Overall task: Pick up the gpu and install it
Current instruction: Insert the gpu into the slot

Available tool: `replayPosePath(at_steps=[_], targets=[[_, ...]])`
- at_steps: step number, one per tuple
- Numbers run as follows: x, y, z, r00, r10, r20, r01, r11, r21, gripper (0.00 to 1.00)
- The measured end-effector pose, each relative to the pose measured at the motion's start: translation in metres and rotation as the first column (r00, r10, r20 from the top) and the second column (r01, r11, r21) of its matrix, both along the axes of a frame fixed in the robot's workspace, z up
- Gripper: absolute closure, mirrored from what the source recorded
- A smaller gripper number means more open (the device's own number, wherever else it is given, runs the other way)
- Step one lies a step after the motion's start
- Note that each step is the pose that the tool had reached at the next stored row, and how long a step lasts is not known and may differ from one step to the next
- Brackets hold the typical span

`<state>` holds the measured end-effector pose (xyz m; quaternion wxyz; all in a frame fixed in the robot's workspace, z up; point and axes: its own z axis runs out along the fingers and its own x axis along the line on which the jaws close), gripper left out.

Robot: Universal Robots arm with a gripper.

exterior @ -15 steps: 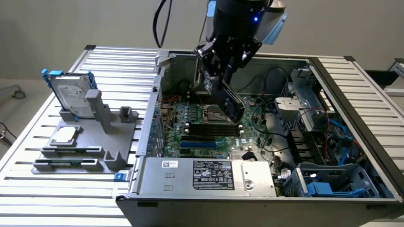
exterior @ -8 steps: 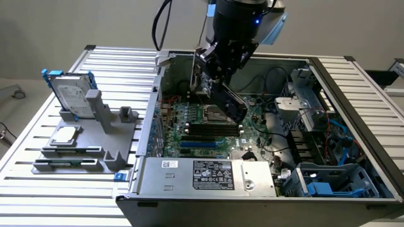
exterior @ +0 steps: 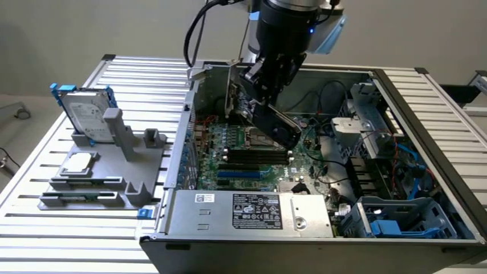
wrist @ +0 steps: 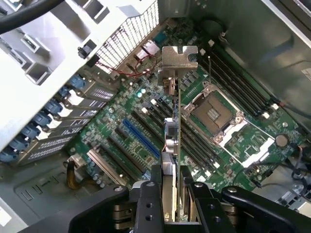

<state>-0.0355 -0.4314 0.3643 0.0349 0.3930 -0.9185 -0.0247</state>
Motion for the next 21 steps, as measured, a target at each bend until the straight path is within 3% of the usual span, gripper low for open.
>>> replayPosePath(at_steps=[6,11,15,21], targets=[[0.000,0.0000,-0.0058,0.9941,0.109,0.0000,-0.109,0.9941,-0.0001,0.74],[0.000,0.0000,-0.0104,0.9800,0.199,0.0009,-0.199,0.9800,0.0002,0.74],[0.000,0.0000,-0.0140,0.9631,0.269,0.0028,-0.269,0.9631,0.0045,0.74],[0.000,0.0000,-0.0198,0.9279,0.373,0.0047,-0.373,0.9279,0.0073,0.74]])
